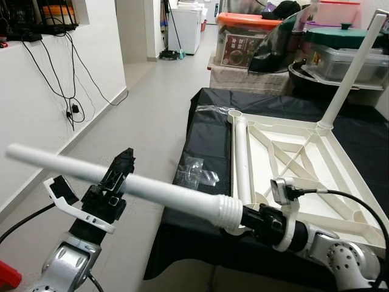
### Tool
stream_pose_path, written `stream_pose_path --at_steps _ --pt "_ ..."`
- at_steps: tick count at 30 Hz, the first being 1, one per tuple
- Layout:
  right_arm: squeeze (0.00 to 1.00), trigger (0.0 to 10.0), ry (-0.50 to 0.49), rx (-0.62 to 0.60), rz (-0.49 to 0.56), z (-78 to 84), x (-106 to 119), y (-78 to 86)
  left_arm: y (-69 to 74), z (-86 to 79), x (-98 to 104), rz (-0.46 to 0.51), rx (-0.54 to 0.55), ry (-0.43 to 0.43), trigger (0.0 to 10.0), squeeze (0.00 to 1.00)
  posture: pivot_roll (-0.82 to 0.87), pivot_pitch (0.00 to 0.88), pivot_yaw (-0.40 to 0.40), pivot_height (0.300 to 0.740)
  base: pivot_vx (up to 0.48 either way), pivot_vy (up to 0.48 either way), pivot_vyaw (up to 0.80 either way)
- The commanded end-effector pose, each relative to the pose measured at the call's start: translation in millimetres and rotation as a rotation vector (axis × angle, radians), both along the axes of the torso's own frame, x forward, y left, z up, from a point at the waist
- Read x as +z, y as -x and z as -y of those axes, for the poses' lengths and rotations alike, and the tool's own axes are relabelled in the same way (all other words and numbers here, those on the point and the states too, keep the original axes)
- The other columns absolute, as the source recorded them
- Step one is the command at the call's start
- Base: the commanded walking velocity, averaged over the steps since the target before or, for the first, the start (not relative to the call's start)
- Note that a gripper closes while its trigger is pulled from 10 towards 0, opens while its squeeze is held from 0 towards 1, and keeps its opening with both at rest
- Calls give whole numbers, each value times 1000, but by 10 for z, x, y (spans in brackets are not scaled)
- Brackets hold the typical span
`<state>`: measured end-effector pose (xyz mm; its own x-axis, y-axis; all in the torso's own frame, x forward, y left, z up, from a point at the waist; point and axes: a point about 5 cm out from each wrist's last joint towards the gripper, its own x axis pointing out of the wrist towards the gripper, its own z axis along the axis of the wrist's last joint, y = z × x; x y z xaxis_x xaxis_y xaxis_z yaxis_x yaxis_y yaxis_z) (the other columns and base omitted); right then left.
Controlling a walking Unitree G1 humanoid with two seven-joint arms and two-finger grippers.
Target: Building children table
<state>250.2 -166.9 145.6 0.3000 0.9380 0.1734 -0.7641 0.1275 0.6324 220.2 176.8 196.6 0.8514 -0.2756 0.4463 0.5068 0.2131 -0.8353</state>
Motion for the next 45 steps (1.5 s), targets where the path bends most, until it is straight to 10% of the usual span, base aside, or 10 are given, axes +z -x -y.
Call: stream_pose_path --at_steps 1,21,25,29,30,39,40,41,42,45 --pt "0 0 -5 24 9 13 25 22 31 -11 17 16 -19 9 10000 0 62 0 -58 740 0 0 0" --pt "0 0 27 -15 -31 253 -54 -37 181 -295 61 89 22 166 10000 0 64 0 -61 740 0 0 0" --pt "0 0 33 -1 -37 252 -81 -24 171 -381 82 103 51 178 4941 0 65 0 -62 740 0 0 0" --pt "0 0 29 14 -37 246 -79 -11 163 -422 97 112 55 179 5098 0 62 0 -59 740 0 0 0" --pt "0 0 29 21 -37 242 -79 -2 159 -432 103 117 53 178 9686 0 61 0 -59 740 0 0 0" --pt "0 0 34 55 -40 215 -110 62 137 -437 128 135 44 173 9686 0 59 0 -56 740 0 0 0" --pt "0 0 32 56 -40 216 -109 62 135 -441 128 136 48 176 3176 0 60 0 -57 740 0 0 0" --pt "0 0 32 56 -40 216 -109 62 135 -441 128 136 48 176 3176 0 60 0 -57 740 0 0 0" --pt "0 0 27 61 -38 211 -99 62 131 -460 127 137 59 192 0 0 58 0 -58 740 0 0 0" --pt "0 0 28 64 -37 211 -98 61 133 -465 136 140 60 200 0 0 59 0 -56 740 0 0 0"
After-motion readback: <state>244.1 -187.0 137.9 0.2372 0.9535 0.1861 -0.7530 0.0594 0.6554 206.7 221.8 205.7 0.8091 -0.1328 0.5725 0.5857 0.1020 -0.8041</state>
